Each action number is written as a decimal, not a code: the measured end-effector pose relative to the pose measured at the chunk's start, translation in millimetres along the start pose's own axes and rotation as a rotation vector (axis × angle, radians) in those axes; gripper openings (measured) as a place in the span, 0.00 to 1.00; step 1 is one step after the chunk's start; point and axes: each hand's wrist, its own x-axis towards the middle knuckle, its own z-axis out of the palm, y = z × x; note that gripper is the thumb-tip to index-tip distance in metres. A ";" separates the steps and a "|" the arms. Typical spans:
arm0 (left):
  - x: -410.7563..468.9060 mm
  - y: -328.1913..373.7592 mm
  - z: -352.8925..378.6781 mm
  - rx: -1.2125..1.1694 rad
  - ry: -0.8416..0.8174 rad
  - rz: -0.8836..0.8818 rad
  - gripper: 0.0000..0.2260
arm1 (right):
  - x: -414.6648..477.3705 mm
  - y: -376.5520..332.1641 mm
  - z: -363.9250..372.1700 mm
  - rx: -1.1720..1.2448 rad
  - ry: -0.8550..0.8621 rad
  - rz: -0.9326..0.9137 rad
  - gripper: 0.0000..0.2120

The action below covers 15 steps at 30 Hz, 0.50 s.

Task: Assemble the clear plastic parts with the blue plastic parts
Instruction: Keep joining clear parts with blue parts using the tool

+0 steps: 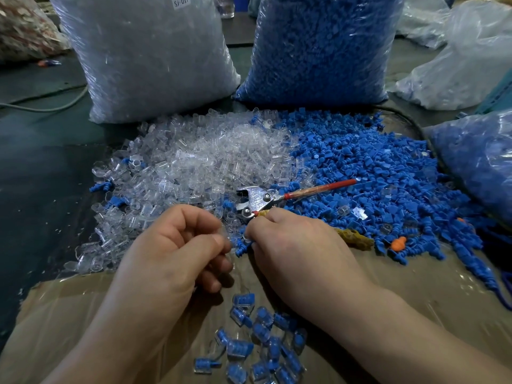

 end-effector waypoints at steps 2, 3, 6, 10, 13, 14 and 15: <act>-0.3 1.6 0.2 -0.036 -0.005 -0.006 0.05 | -0.9 3.1 -1.4 0.073 0.024 -0.001 0.02; -0.7 2.9 0.1 -0.052 -0.020 -0.008 0.04 | -2.2 5.8 -2.3 0.141 0.046 0.014 0.01; -2.0 7.3 -2.0 -0.120 -0.062 -0.028 0.03 | -5.5 10.4 -6.6 0.423 0.133 0.123 0.02; -1.7 8.2 -0.9 -0.197 -0.112 -0.042 0.07 | -10.7 7.9 -10.5 0.900 0.124 0.190 0.09; -1.0 9.3 -0.4 -0.295 -0.141 -0.083 0.13 | -12.4 5.7 -12.5 0.946 0.154 0.113 0.11; -1.0 10.7 -0.3 -0.332 -0.152 -0.100 0.13 | -13.0 5.0 -12.8 0.937 0.166 0.087 0.10; -0.8 10.7 -0.8 -0.365 -0.158 -0.115 0.14 | -13.4 4.3 -12.8 0.923 0.172 0.065 0.10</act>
